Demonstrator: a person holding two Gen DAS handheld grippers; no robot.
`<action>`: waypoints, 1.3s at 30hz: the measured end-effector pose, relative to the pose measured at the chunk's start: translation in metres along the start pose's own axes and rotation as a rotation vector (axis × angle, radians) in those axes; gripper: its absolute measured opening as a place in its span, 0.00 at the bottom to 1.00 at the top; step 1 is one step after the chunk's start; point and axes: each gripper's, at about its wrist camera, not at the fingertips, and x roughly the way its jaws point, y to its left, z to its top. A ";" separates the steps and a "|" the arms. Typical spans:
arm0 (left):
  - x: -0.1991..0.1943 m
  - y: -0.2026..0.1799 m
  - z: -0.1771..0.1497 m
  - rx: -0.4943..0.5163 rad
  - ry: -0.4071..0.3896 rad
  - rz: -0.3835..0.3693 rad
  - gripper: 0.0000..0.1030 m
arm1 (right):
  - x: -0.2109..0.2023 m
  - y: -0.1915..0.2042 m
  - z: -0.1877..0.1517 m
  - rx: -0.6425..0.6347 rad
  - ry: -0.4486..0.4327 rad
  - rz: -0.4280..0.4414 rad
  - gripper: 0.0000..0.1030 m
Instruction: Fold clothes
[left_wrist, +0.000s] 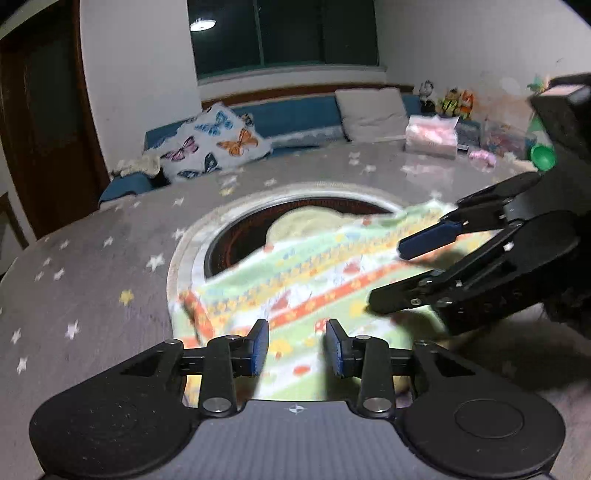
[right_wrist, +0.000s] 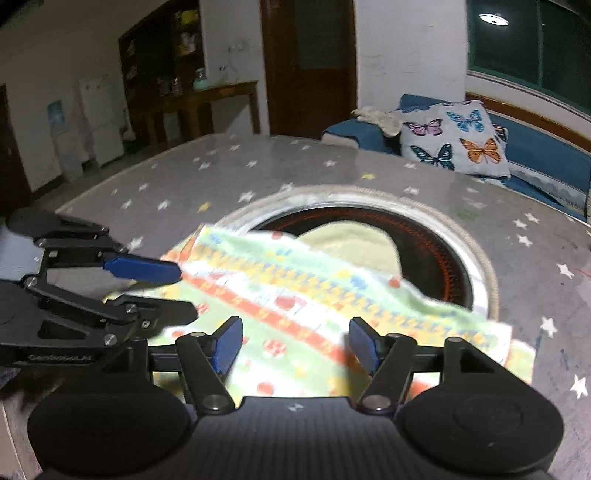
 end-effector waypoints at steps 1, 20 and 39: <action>-0.001 0.000 -0.004 -0.002 -0.004 0.004 0.36 | -0.001 0.003 -0.003 -0.010 0.002 -0.004 0.63; -0.014 0.008 -0.020 -0.049 -0.032 0.028 0.43 | -0.070 -0.023 -0.062 0.129 0.001 -0.089 0.68; 0.031 0.053 0.015 -0.117 0.055 0.160 0.53 | -0.016 -0.082 -0.005 0.228 -0.045 -0.130 0.36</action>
